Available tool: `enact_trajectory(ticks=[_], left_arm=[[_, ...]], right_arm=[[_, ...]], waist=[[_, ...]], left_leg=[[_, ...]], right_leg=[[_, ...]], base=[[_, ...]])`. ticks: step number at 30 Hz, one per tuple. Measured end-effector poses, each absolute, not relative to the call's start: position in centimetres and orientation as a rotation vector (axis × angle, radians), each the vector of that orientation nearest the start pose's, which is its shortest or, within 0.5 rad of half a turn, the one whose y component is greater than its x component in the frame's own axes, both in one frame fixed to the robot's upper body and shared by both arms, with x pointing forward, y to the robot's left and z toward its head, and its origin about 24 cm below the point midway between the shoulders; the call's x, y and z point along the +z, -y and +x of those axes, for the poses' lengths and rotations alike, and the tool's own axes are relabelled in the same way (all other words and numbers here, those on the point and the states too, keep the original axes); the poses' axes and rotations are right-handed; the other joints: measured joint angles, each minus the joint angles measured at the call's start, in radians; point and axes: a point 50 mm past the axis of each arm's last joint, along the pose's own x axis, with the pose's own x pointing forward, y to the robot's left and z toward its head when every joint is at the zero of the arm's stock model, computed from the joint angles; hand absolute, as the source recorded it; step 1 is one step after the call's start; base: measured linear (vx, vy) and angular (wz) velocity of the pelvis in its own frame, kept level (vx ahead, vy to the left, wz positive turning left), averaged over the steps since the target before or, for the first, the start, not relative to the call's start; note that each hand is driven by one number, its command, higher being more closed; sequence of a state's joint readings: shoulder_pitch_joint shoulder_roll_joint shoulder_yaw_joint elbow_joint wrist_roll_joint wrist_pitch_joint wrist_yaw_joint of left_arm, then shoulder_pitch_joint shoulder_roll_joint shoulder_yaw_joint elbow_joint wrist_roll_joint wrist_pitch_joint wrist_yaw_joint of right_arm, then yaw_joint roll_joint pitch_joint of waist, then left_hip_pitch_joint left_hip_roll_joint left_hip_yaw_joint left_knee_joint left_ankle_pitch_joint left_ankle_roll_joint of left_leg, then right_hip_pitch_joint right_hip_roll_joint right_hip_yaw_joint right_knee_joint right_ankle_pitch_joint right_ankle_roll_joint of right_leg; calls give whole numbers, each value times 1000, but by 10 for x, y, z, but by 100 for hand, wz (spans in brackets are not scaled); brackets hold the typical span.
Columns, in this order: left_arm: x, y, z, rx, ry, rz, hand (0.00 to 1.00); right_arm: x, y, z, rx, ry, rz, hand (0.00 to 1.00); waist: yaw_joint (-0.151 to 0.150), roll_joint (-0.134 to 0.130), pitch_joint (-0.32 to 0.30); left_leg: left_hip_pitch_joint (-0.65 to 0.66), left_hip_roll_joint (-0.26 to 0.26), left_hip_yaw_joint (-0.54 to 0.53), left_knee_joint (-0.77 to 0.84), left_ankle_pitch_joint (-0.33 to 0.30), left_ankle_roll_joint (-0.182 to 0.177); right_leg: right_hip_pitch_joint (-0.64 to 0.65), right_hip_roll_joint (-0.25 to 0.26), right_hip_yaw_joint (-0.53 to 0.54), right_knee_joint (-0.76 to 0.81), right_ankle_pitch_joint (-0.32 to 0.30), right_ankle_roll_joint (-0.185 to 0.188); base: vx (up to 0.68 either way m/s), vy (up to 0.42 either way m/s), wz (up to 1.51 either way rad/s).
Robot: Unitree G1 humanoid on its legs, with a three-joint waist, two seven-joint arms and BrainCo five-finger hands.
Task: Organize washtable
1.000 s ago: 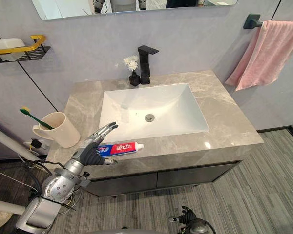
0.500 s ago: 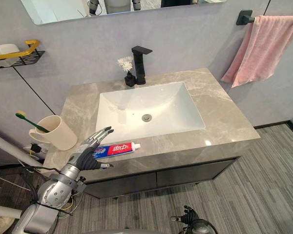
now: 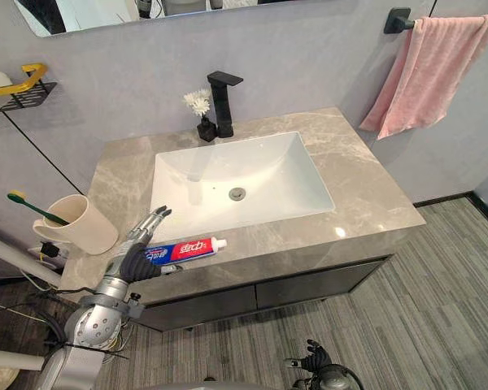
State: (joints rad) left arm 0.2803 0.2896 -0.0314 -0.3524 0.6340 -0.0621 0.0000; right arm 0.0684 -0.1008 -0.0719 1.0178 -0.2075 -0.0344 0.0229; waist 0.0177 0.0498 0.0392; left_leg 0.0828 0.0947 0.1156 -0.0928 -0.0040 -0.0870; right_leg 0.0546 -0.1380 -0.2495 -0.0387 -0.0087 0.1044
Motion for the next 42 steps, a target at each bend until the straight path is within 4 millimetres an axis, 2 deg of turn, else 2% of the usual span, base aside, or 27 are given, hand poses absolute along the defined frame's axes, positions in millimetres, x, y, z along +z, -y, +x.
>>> enact_trajectory(ticks=[10,24,31,42], left_arm=[[66,-195,194,22,66,892,0],[59,-193,192,31,27,857,0],[50,-189,187,28,-27,810,0],[49,-195,187,29,-48,819,0]], right_arm=[[-153,191,109,10,-1023,-216,0],[-151,188,108,-8,-1005,-216,0],[-149,187,107,-15,-986,-210,0],[-146,188,109,-13,-967,-212,0]], waist=[[0,-1,-1],[-2,-3,-2],[-1,-4,-1],[-2,2,3]], left_leg=[[12,12,25,0,-5,-7],[11,13,39,0,-6,-7],[-22,26,70,57,-44,-17],[-20,32,74,64,-47,-18]], right_leg=[[0,13,18,-2,4,-6],[-6,16,37,-19,19,-7],[-27,24,74,-18,21,-7],[-31,30,76,-15,20,-8]], base=[[-15,-5,-7],[-16,1,-3],[-14,-1,-14],[8,-1,-1]])
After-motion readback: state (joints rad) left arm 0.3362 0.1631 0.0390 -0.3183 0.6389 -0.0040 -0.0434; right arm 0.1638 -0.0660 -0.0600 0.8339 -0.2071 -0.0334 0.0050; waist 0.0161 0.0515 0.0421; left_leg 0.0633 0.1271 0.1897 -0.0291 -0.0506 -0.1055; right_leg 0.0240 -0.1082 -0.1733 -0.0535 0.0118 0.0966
